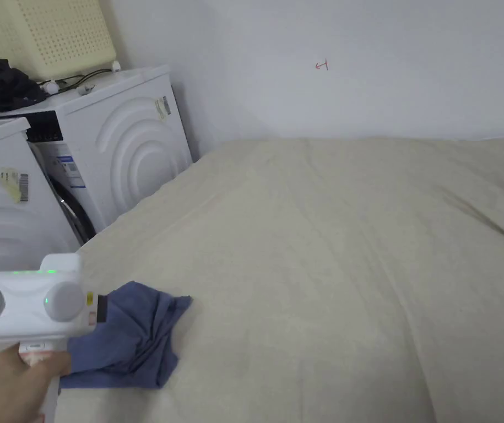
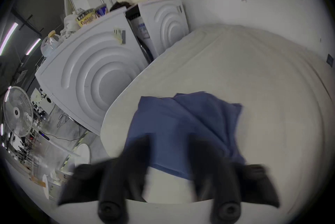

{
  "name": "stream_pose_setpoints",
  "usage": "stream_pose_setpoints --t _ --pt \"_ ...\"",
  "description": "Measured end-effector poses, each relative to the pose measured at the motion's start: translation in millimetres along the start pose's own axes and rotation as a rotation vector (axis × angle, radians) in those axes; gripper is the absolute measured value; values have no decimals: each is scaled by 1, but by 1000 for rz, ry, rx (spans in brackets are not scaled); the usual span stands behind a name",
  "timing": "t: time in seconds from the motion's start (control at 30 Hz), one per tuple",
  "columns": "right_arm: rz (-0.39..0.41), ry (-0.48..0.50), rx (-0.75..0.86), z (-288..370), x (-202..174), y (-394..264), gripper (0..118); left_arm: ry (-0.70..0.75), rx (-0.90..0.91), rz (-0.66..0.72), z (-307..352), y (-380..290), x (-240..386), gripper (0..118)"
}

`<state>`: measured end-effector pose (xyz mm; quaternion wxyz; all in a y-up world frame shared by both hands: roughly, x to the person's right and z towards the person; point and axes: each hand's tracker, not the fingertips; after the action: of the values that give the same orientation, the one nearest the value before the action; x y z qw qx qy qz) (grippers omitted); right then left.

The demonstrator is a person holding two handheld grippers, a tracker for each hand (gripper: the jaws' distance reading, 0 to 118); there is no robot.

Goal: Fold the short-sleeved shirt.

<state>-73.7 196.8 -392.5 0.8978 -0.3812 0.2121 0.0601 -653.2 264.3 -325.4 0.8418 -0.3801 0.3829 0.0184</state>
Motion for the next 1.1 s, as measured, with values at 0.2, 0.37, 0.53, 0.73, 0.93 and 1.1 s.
stream_pose_setpoints --t 0.2,0.37,0.53,0.73,0.93,1.1 --pt "-43 20 43 27 12 -10 0 -209 153 -58 89 -43 68 6" --pt "16 -85 119 70 17 -18 0 -355 226 -80 177 -92 128 6" --pt "-27 -126 257 122 29 -29 0 -422 347 -147 265 -133 182 6" --pt "-87 -177 458 187 43 -41 0 -571 442 -76 345 -160 219 6" --pt "-122 -249 564 230 53 -63 0 -611 468 -21 387 -188 228 6" --pt "-147 -286 589 242 61 -76 8 -501 577 -118 405 -201 239 6"
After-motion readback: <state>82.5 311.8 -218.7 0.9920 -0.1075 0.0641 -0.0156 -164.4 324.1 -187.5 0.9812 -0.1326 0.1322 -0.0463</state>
